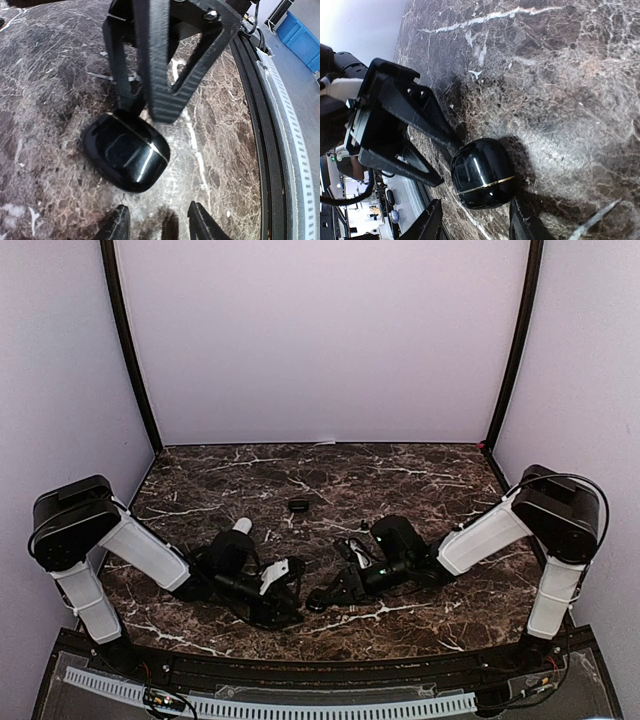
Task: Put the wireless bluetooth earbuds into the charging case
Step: Pick up the charging case from the center of the board.
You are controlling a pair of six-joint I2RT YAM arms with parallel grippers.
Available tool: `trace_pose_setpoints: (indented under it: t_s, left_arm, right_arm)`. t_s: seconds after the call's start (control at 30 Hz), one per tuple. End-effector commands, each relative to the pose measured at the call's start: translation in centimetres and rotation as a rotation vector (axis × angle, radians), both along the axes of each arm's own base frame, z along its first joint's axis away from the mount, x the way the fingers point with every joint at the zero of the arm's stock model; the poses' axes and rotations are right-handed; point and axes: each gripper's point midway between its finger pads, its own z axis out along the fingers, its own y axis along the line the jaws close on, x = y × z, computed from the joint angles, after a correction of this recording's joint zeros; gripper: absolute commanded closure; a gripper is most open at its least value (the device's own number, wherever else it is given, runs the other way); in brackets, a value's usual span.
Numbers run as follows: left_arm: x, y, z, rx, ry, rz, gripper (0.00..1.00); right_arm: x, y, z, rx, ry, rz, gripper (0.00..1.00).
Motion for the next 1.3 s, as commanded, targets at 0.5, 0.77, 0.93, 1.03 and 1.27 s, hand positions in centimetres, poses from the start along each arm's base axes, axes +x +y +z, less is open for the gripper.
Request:
trace_pose_setpoints:
  t_s: [0.5, 0.77, 0.93, 1.03, 1.27]
  left_arm:
    - [-1.1, -2.2, 0.0, -0.041, 0.045, -0.045, 0.57]
    - [0.2, -2.1, -1.0, 0.016, 0.041, 0.032, 0.57]
    - [0.7, -2.1, -1.3, 0.031, 0.027, 0.054, 0.57]
    - [0.9, -2.0, -1.5, 0.039, 0.026, 0.061, 0.59]
    - [0.8, -2.0, -1.5, 0.038, 0.029, 0.066, 0.60]
  right_arm:
    - [0.3, 1.4, 0.1, 0.034, -0.005, 0.030, 0.59]
    - [-0.4, 0.2, -0.5, -0.003, 0.008, 0.027, 0.59]
    - [-0.6, 0.1, -0.2, 0.018, 0.017, 0.031, 0.63]
    - [-0.7, 0.4, 0.6, 0.050, 0.010, 0.035, 0.69]
    - [-0.6, 0.4, 1.3, 0.064, -0.011, 0.039, 0.81]
